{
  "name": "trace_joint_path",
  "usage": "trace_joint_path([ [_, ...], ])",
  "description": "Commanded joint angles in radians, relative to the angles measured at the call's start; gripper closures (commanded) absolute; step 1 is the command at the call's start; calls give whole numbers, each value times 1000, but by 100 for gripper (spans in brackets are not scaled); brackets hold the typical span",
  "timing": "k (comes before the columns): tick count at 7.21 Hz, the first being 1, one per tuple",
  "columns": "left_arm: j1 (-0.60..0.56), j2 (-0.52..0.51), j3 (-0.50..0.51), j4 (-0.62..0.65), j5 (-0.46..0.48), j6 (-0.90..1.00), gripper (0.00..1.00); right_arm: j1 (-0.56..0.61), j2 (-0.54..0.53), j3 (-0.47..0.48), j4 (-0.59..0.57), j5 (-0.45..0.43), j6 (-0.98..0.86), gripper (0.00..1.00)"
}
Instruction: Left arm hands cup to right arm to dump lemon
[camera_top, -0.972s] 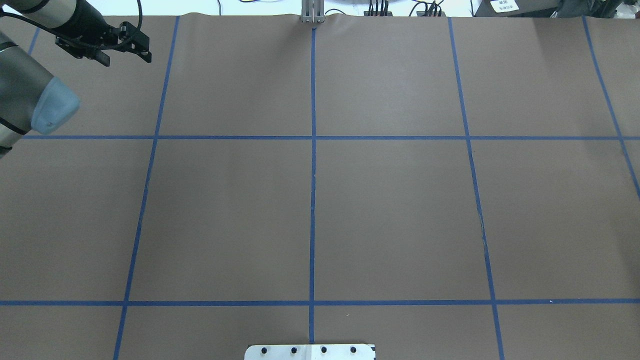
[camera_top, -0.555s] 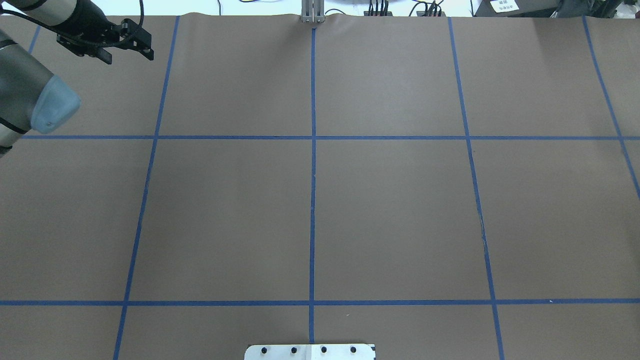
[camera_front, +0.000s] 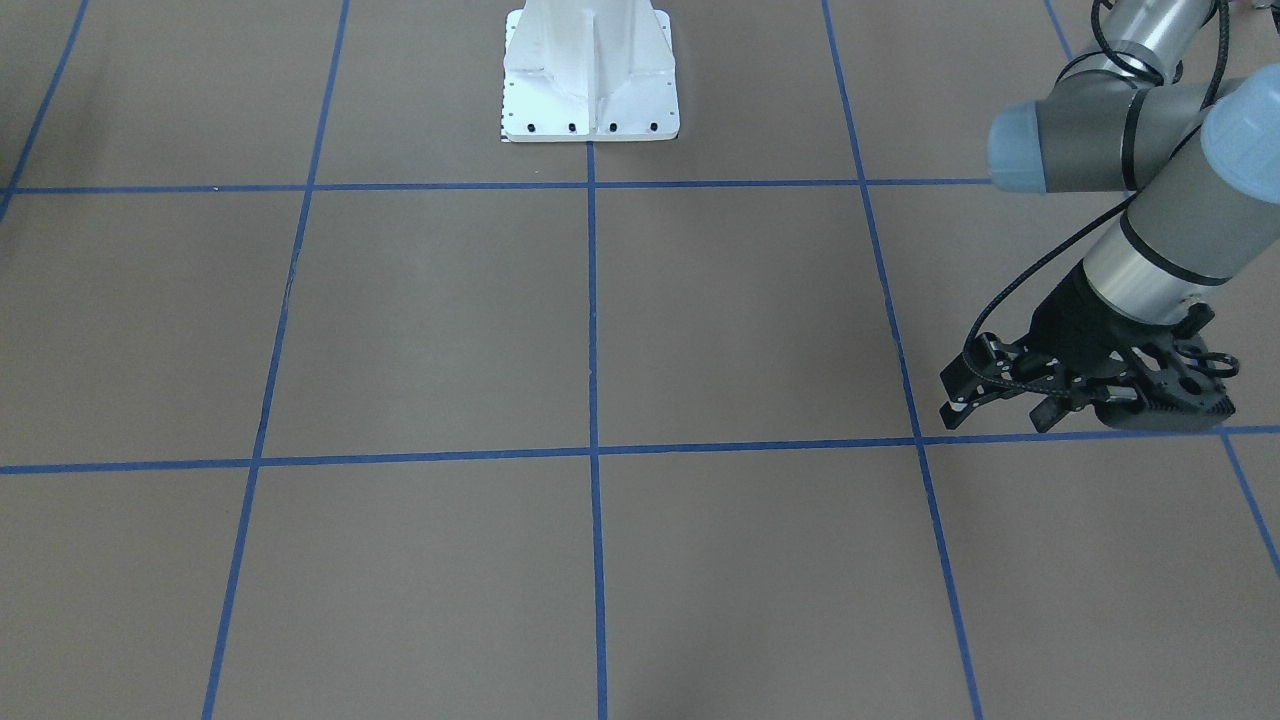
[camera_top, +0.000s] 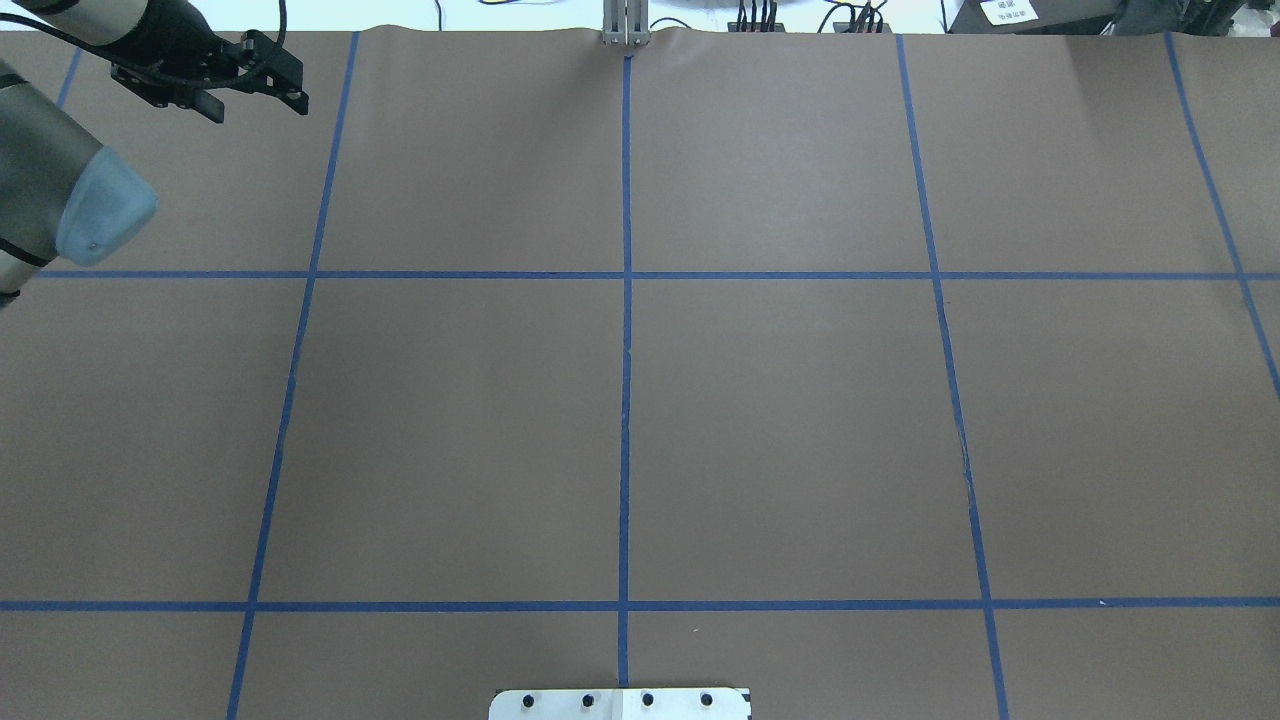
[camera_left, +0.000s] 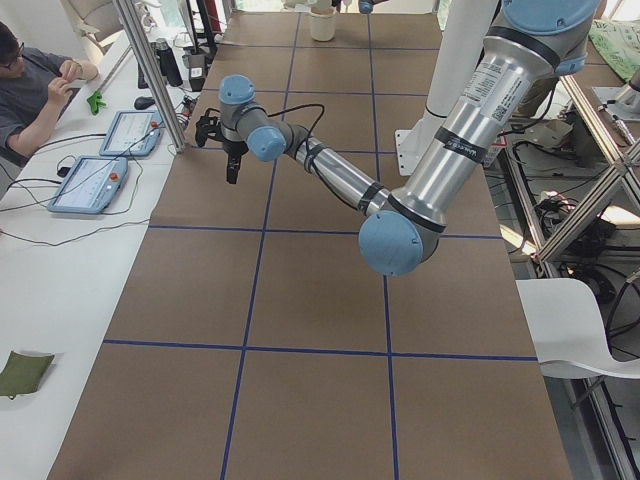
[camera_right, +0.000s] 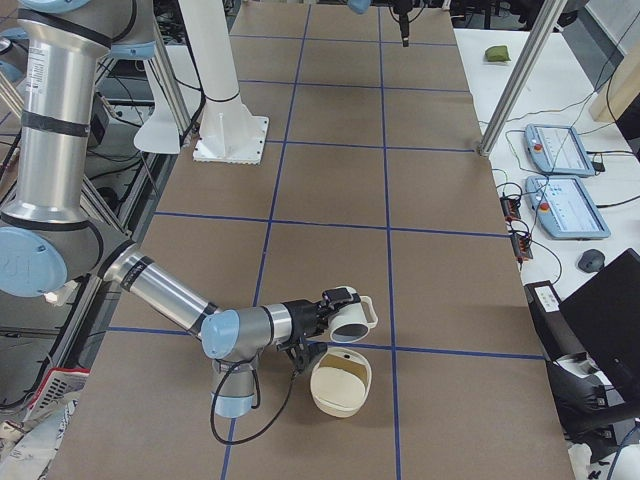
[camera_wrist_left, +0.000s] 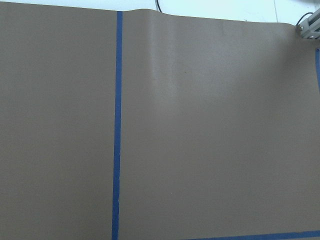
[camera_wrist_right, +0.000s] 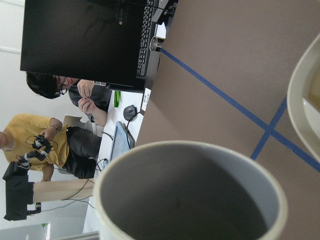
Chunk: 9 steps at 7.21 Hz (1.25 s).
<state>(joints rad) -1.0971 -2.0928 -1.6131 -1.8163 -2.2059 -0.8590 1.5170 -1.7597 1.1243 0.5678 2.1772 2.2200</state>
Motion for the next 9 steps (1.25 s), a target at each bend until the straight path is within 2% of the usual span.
trace_joint_path([
  [1,0,0,-4,2,2,0,0,55,50,-61,17,-7,252,99],
  [3,2,-4,-11,9,2,-2,0,64,57,-74,17,-7,401,95],
  [6,2,-41,-45,118,3,0,0,86,59,-74,18,-1,628,93],
  [9,3,-69,-60,173,3,-2,0,181,45,-74,17,70,778,93],
])
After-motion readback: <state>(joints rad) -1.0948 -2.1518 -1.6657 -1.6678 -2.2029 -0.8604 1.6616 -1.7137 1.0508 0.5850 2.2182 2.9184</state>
